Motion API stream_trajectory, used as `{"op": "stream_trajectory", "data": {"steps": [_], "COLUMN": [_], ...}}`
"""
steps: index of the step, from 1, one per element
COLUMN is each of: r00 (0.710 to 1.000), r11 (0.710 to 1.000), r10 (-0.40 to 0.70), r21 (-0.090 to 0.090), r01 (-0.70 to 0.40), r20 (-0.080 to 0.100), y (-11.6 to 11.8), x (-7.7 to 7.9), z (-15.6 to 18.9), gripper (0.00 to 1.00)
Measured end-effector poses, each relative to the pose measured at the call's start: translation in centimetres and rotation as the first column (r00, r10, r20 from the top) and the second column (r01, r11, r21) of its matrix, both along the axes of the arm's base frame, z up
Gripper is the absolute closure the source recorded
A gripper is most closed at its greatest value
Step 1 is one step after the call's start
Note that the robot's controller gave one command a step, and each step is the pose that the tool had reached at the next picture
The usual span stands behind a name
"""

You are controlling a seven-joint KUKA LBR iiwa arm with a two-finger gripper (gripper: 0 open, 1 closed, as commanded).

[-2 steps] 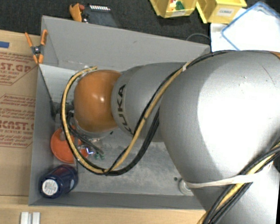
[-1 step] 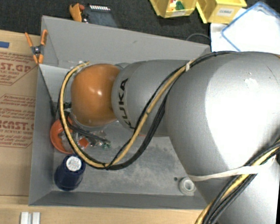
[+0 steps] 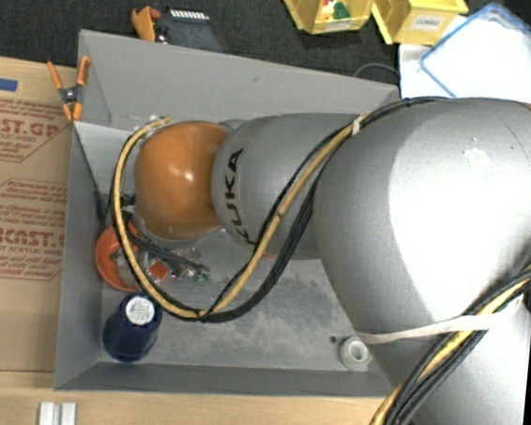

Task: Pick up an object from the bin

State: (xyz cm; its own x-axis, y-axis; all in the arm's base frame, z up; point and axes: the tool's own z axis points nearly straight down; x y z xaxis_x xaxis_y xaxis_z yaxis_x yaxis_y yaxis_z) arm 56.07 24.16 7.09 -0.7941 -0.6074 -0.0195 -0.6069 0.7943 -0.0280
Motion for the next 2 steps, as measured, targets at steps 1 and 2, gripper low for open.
{"op": "stream_trajectory", "data": {"steps": [1, 2], "r00": [1.000, 1.000], "r11": [1.000, 1.000], "r10": [-0.001, 0.000], "r21": [-0.001, 0.000], "r01": [0.001, 0.000], "r20": [-0.002, 0.000], "y": [0.0, 0.0], "x": [-0.1, 0.0], "z": [0.9, 2.1], "gripper": [1.00, 1.00]}}
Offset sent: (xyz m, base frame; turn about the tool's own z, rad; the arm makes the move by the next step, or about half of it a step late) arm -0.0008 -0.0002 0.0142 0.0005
